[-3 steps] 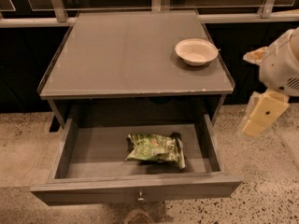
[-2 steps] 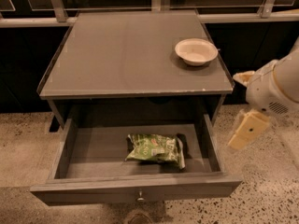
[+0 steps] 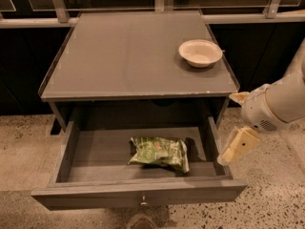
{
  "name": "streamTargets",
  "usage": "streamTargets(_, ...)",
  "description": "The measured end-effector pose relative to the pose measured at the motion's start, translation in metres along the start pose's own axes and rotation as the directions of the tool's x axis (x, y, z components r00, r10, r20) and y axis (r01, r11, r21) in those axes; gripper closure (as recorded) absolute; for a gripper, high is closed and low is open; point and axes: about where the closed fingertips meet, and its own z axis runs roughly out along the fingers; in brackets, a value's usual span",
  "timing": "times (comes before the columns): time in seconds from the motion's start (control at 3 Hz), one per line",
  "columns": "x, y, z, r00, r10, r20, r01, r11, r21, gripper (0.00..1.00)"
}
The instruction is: Pick green jalapeno chip bag from top drawer and place on counter
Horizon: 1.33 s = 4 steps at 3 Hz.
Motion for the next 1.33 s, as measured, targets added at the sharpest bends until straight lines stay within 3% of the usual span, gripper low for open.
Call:
streamTargets(0.33, 0.006, 0.003, 0.004, 1.000, 0.022, 0.012, -0.022, 0.9997, 0.007, 0.00)
streamTargets(0.67, 0.026, 0.011, 0.037, 0.994, 0.105, 0.036, -0.103, 0.9935, -0.049, 0.00)
streamTargets(1.33, 0.040, 0.027, 0.127, 0.983, 0.174, 0.058, -0.159, 0.9661, -0.203, 0.00)
